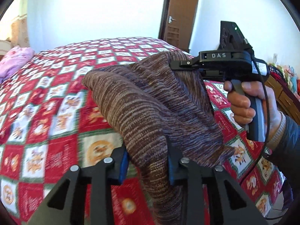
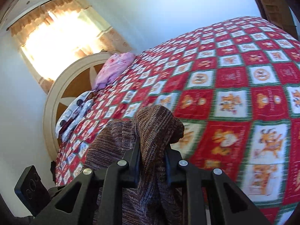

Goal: Fold small clothes

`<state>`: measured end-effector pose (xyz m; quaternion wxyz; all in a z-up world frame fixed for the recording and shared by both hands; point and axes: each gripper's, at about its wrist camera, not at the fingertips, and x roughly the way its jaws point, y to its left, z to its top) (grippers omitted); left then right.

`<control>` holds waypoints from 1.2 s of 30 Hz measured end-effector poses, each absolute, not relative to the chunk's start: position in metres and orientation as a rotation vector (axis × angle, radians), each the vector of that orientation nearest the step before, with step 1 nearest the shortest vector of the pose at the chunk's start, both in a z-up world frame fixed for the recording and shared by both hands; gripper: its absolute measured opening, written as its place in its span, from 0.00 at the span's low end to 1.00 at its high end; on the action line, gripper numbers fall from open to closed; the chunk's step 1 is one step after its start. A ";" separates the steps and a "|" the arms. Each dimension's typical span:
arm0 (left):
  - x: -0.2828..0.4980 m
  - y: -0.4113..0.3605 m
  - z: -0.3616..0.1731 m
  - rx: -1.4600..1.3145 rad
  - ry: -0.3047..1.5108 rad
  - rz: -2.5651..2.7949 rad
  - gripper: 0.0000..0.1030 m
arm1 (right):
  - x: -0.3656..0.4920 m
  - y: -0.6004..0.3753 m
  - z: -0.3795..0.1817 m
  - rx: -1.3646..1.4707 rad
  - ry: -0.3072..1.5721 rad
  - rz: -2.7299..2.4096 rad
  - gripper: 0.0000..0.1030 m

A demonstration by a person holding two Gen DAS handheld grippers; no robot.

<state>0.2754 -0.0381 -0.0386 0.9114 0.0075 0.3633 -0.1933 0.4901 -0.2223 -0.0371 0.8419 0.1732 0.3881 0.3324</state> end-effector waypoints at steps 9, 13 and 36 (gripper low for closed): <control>0.235 0.011 -0.024 -0.006 0.691 -0.285 0.32 | 0.473 -0.142 -0.023 0.318 0.821 0.815 0.20; 0.222 0.037 -0.021 -0.033 0.678 -0.227 0.32 | 0.466 -0.104 -0.021 0.307 0.828 0.867 0.20; 0.164 0.137 -0.031 -0.120 0.661 -0.019 0.32 | 0.442 0.062 -0.040 0.194 0.925 1.013 0.18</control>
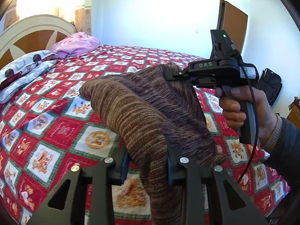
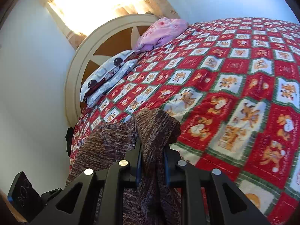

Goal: Fold small clothes

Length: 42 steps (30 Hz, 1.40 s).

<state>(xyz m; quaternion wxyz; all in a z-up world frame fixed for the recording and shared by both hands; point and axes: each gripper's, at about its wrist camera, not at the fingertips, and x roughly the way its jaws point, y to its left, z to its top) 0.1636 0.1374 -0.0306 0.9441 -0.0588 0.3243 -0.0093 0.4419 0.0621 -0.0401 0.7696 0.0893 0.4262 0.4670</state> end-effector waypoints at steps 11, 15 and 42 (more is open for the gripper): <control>0.147 0.166 -0.040 -0.152 0.673 0.031 0.32 | 0.431 0.113 -0.056 0.142 0.971 1.062 0.18; 0.145 0.172 -0.046 -0.156 0.684 0.045 0.31 | 0.429 0.128 -0.062 0.128 0.988 1.072 0.17; 0.130 0.185 -0.092 -0.190 0.766 0.131 0.39 | 0.435 0.161 -0.114 0.035 1.074 0.970 0.18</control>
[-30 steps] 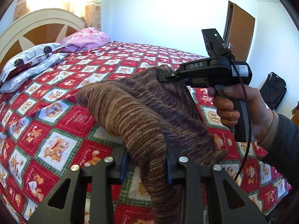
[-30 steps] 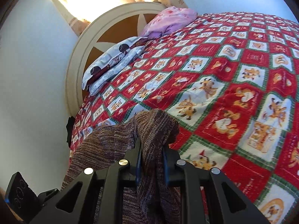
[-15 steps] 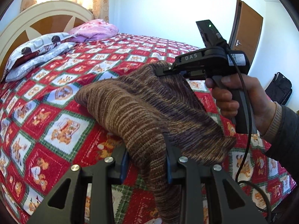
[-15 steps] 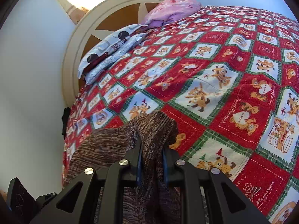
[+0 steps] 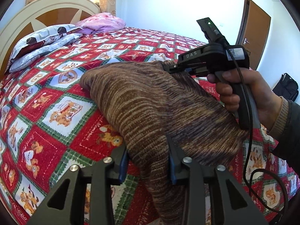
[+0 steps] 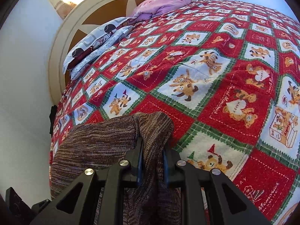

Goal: Fold small clothes
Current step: 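Lay the sweater bundle down with the right tool and open it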

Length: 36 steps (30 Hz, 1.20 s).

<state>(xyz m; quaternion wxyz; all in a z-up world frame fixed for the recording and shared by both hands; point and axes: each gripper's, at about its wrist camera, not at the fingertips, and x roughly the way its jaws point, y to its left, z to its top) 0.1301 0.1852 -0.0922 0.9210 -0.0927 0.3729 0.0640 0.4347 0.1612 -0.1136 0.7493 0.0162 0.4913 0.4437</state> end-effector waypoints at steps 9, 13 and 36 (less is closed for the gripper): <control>0.124 0.187 -0.083 -0.206 0.766 0.139 0.42 | 0.400 0.122 -0.079 -0.068 0.957 0.965 0.36; 0.117 0.187 -0.064 -0.159 0.698 0.172 0.57 | 0.356 0.094 -0.055 -0.074 0.881 1.045 0.36; 0.107 0.215 -0.071 -0.076 0.671 0.396 0.94 | 0.242 0.053 -0.076 -0.256 0.814 0.886 0.54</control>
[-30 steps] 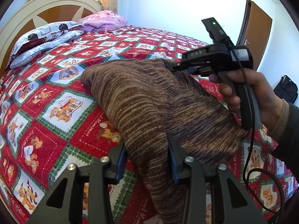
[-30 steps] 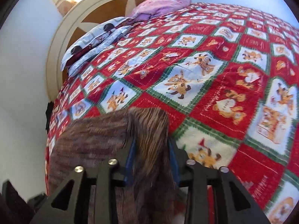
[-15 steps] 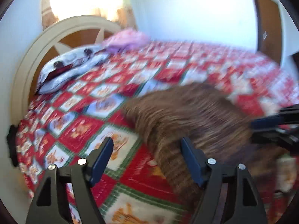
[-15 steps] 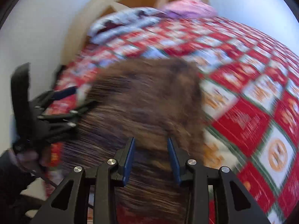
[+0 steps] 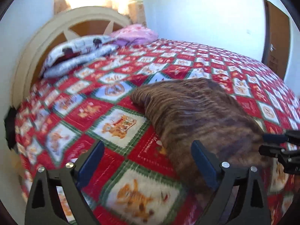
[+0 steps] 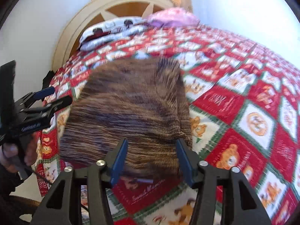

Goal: Fold small clothes

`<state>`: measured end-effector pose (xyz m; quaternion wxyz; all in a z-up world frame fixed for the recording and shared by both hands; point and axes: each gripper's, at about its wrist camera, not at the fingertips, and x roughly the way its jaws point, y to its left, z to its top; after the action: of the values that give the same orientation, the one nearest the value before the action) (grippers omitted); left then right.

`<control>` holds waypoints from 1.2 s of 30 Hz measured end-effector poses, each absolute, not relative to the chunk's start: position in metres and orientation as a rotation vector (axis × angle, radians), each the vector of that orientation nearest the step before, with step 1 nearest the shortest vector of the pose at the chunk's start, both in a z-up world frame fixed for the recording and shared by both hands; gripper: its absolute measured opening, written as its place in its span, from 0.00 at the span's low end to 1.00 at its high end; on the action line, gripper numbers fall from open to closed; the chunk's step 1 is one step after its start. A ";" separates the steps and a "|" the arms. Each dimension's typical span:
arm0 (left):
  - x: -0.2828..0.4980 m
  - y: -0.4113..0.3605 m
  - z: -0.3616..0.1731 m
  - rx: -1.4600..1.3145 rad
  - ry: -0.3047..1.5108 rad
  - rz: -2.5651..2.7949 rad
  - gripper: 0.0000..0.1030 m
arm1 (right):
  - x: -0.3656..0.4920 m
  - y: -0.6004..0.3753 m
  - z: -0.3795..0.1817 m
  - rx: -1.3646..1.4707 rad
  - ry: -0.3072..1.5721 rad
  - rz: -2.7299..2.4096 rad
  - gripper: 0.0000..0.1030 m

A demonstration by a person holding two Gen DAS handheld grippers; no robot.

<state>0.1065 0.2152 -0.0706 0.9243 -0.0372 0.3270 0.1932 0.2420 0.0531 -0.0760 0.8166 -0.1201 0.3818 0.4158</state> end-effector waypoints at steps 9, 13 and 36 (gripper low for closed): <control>0.075 0.187 -0.037 -0.027 0.589 0.318 0.94 | 0.190 0.038 -0.022 -0.279 0.609 0.796 0.54; 0.072 0.181 -0.032 -0.037 0.571 0.289 0.94 | 0.186 0.030 -0.014 -0.247 0.598 0.767 0.55; 0.065 0.176 -0.021 -0.043 0.541 0.275 0.94 | 0.169 0.028 -0.006 -0.218 0.579 0.757 0.56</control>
<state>0.0646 0.1760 -0.0207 0.9541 -0.0213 0.2663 0.1354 0.1685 0.0285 -0.0057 0.8829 -0.1046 0.2779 0.3638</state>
